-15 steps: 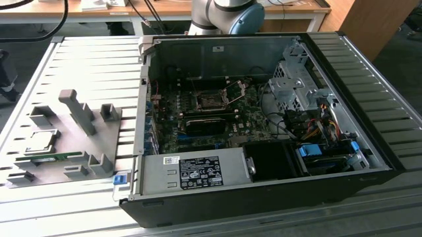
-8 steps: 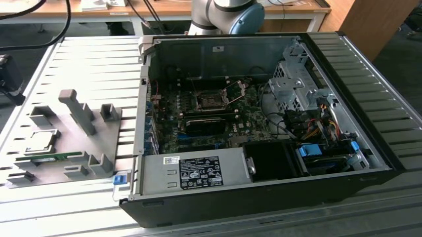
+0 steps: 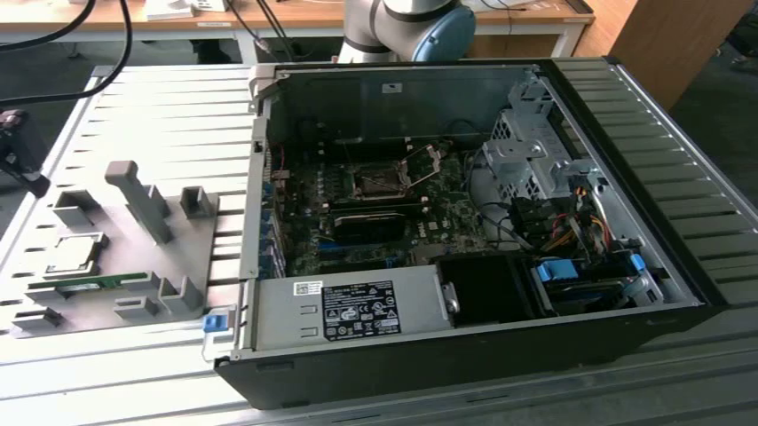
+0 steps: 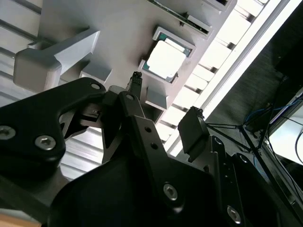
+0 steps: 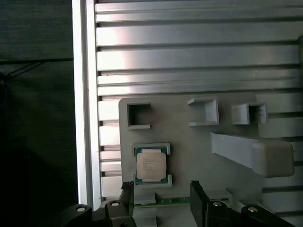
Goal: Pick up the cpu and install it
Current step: 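Pick up the cpu and move it towards the insertion slot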
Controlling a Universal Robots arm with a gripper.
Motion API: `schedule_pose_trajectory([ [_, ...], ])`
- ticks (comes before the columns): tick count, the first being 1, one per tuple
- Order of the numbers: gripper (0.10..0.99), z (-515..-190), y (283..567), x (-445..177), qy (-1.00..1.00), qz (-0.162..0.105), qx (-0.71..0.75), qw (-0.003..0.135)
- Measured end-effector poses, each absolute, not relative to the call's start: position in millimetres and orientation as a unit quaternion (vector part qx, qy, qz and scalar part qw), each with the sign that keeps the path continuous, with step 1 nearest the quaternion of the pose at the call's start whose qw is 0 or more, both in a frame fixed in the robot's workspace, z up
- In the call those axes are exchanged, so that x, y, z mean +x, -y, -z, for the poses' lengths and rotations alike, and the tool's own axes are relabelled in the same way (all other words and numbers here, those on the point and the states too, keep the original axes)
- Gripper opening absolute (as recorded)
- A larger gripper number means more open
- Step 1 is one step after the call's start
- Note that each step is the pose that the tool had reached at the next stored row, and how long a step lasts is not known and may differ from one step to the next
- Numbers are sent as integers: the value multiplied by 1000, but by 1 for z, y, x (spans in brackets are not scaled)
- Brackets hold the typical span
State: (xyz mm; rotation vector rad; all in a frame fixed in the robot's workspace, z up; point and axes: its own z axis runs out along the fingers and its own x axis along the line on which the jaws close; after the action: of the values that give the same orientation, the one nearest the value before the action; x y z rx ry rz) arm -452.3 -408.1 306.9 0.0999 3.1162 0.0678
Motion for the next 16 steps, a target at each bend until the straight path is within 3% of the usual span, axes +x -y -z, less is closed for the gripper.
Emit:
schedule_pose_trajectory([
  [16, 588, -284, 414, -452, -999, -26, 26, 10],
])
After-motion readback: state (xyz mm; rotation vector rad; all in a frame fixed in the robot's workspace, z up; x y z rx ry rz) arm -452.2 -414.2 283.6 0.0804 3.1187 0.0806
